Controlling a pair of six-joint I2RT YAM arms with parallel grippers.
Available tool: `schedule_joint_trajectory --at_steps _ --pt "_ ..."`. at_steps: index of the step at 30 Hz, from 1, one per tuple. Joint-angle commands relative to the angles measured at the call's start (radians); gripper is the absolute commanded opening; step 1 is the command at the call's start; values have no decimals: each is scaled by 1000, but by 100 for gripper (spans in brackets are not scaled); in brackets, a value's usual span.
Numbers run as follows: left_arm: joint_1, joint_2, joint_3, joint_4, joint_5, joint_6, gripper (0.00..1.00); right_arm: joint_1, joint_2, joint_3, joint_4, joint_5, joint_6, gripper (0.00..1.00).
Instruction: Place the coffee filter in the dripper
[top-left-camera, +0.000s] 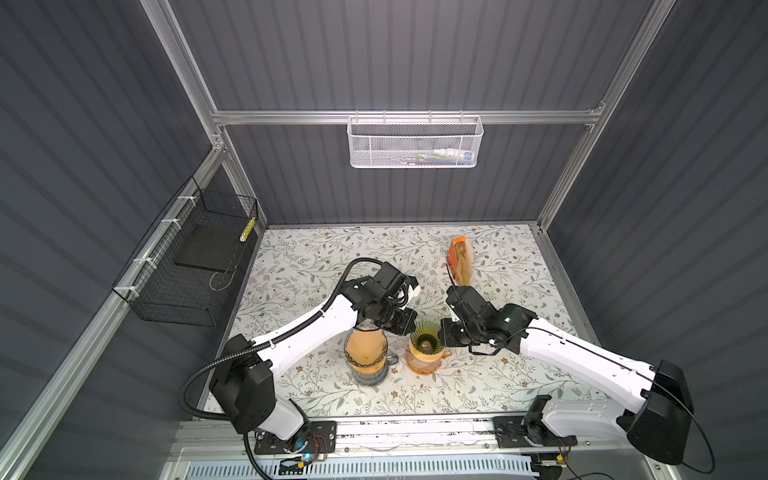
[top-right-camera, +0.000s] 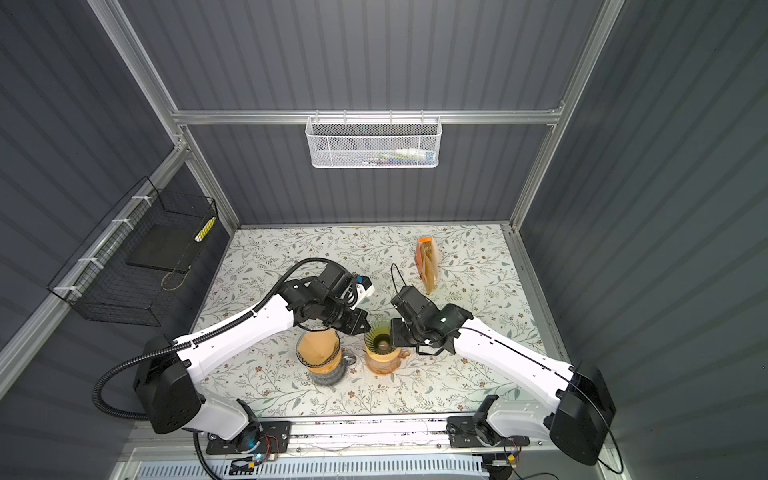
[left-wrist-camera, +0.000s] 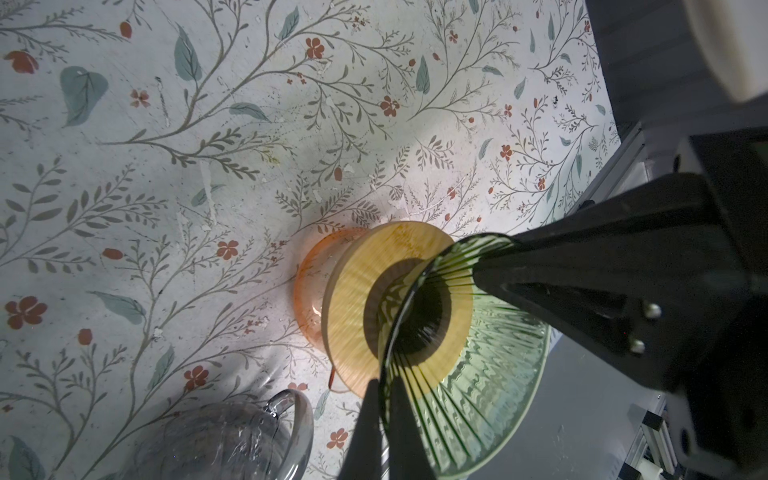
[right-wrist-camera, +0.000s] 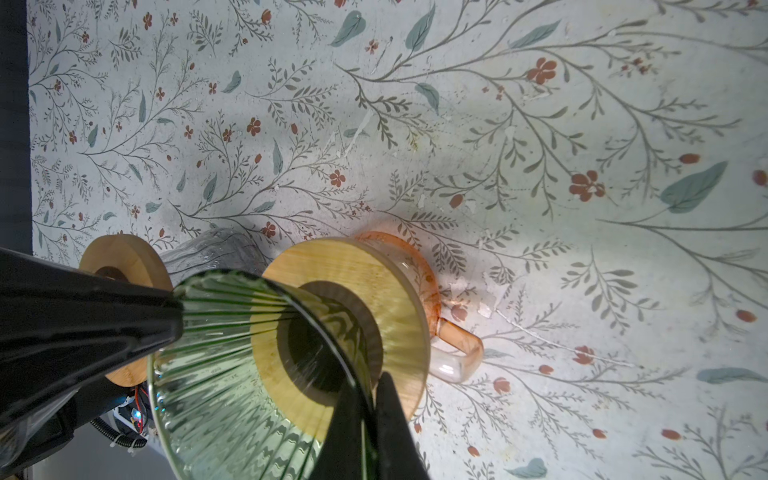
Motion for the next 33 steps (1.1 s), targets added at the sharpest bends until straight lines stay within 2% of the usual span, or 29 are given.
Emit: schedule_joint_trajectory --at_steps 1,16,33 --pt "-31 46 -21 -84 32 55 0 -4 80 -92 -126 95 -40 0" --pt "-33 25 -36 -57 54 53 0 -4 10 -152 -94 208 -20 0" --pt "-32 52 -82 -63 44 46 0 -3 63 -181 -42 206 -12 0"
